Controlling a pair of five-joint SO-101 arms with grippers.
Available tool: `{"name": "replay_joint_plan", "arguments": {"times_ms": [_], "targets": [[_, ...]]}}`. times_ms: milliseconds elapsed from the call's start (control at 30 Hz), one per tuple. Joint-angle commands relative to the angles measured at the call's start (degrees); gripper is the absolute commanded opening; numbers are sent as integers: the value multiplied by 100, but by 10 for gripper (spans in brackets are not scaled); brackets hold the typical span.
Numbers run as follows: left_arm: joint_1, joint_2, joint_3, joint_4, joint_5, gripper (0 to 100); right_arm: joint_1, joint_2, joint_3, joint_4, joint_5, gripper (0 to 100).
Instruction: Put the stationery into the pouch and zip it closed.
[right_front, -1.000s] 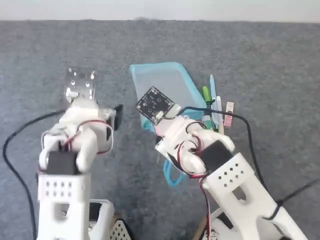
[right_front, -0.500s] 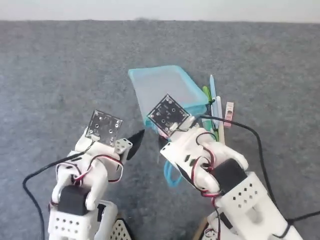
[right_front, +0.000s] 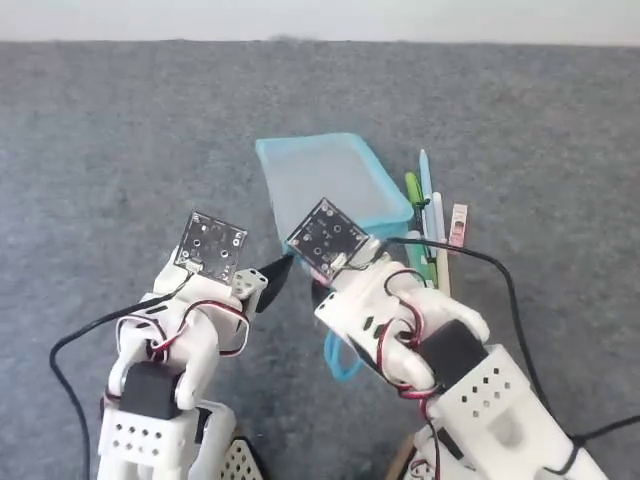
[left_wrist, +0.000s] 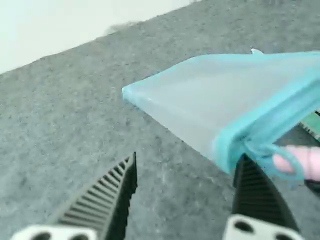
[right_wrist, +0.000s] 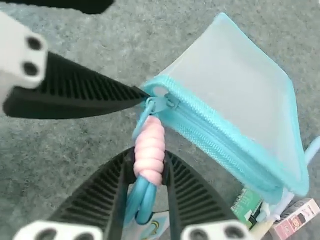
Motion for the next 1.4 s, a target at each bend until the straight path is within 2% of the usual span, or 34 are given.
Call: {"name": "replay_joint_plan", "arguments": {"times_ms": [0,467,767,933,1200,1367], "targets": [[62,105,-48,-176,141,300,-127,-207,-53,40,-18,6],[97,105,233,-484,149,298,-127,-303,-62,207,97,6],[97,105,242,-519,158,298,-136,-1305,-62,690,237,6],[114,105,259,-598,325,296,-136,-1393,53,708,290,6],[141,62,259,-598,343,144,-101,-1385,202,681,299,6],[141,62,268,-598,229,100,4,-1385,246,725,440,6]]}}
